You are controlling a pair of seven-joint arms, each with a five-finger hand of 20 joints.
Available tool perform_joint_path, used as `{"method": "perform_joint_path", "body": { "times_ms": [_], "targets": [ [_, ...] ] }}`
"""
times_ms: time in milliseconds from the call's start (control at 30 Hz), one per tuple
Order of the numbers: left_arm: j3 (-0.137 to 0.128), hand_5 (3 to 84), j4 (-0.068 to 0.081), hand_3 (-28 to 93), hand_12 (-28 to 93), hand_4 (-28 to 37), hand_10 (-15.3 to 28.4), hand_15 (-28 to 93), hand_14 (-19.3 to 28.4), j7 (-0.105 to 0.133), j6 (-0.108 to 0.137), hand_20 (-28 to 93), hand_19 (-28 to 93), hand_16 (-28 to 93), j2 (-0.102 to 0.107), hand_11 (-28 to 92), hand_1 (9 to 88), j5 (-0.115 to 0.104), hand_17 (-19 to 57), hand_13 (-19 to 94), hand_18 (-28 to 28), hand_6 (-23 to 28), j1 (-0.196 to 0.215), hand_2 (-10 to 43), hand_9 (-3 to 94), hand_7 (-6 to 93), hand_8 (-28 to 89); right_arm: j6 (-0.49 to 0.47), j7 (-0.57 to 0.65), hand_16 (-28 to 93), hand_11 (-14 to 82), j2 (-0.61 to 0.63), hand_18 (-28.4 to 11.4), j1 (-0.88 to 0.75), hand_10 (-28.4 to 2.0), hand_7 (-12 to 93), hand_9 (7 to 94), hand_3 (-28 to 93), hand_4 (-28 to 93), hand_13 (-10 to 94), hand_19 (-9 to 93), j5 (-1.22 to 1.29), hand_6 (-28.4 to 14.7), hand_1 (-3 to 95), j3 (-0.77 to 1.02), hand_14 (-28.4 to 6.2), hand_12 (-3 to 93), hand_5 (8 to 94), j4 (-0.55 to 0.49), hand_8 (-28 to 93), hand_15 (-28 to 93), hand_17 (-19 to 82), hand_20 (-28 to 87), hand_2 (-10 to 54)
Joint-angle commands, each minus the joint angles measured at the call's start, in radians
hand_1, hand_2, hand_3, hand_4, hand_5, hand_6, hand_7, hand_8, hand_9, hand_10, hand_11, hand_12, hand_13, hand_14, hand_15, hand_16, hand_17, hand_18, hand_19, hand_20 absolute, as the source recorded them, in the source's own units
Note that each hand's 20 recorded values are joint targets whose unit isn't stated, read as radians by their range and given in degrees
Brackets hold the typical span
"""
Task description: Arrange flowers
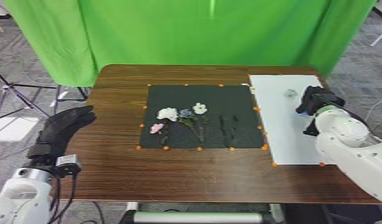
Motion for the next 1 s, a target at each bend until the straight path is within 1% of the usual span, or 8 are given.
{"method": "perform_joint_path", "body": {
  "times_ms": [33,100,267,367,433,667,800,1000],
  "targets": [
    [-0.007,45.1,-0.007,63,16,-13.8,13.0,16,16.8,-0.006,-0.004,13,4,4,-0.005,25,31.2,-0.002,1.5,36,10.7,3.2,0.008,-5.6,45.1,20.4,-8,0.059,-0.02,27,28.6,0.069,-14.2,0.064,-8.9,22,91.2,52,-19,94,93,0.057,-0.6,65.4,0.015,1.1,39.4,83.0,-0.125,12,74,70,71,-9.5],
    [-0.008,45.1,-0.01,63,16,-13.8,13.0,16,16.7,-0.005,0.0,13,4,4,-0.005,25,31.3,-0.004,1.5,36,10.7,3.2,0.013,-5.5,45.1,20.5,-8,0.042,-0.031,28,28.0,0.077,-14.0,0.08,-8.8,22,91.0,52,-19,94,93,0.066,-0.6,65.9,0.011,1.2,41.1,82.9,-0.154,12,74,70,71,-9.5],
    [-0.01,45.1,-0.009,63,16,-13.8,13.0,16,16.7,-0.006,-0.001,13,4,4,-0.002,25,31.2,-0.004,1.5,36,10.7,3.2,0.011,-5.5,45.1,20.6,-8,0.086,-0.056,28,27.4,0.081,-13.8,0.114,-8.7,23,90.7,51,-18,94,93,0.17,-1.1,66.6,-0.019,1.2,42.7,82.5,-0.227,13,74,70,72,-9.5],
    [-0.011,45.1,-0.011,63,16,-13.8,13.0,16,16.7,-0.009,0.006,13,4,4,-0.004,25,31.3,-0.006,1.5,36,10.7,3.3,0.013,-5.5,45.1,20.6,-8,0.11,-0.1,29,27.2,0.063,-14.0,0.166,-8.8,23,90.7,51,-18,94,93,0.173,-1.1,66.8,-0.098,1.2,43.0,82.4,-0.247,13,73,70,72,-9.5],
    [-0.01,45.2,-0.01,63,16,-13.8,13.0,16,16.7,-0.012,-0.005,13,4,4,-0.003,25,31.3,-0.003,1.5,36,10.7,3.3,0.01,-5.4,45.1,20.6,-8,0.091,-0.116,29,27.2,0.048,-14.1,0.213,-8.9,24,90.7,51,-17,94,93,0.164,-1.1,66.5,-0.169,1.3,42.8,82.4,-0.256,13,73,70,71,-9.5],
    [0.007,45.1,0.0,63,16,-13.7,13.1,16,16.8,-0.016,-0.013,13,4,4,0.0,25,31.1,-0.003,1.5,36,10.7,3.3,-0.01,-5.4,45.1,20.5,-8,0.057,-0.125,30,27.5,-0.075,-14.1,0.311,-8.8,24,90.8,51,-17,94,93,0.275,-1.1,66.0,-0.318,1.4,42.0,82.4,-0.207,13,73,70,71,-9.5],
    [0.002,45.1,-0.002,63,16,-13.8,13.1,16,16.9,-0.017,-0.01,13,4,4,0.001,25,31.2,-0.005,1.5,36,10.7,3.3,-0.007,-5.3,45.1,20.4,-8,0.048,-0.114,30,27.3,-0.143,-14.1,0.34,-8.8,24,90.9,51,-17,94,93,0.318,-1.1,66.0,-0.38,1.4,41.8,82.4,-0.16,12,73,70,71,-9.5],
    [0.011,45.1,0.01,63,16,-13.8,12.9,16,16.8,-0.017,-0.02,13,4,4,0.006,25,31.1,0.001,1.5,36,10.7,3.3,-0.026,-5.4,45.1,20.3,-8,0.022,-0.105,30,26.3,-0.19,-14.1,0.327,-8.9,24,91.2,52,-17,94,93,0.305,-1.0,65.4,-0.391,1.5,41.4,82.3,-0.118,12,73,70,71,-9.5]
  ]
}}
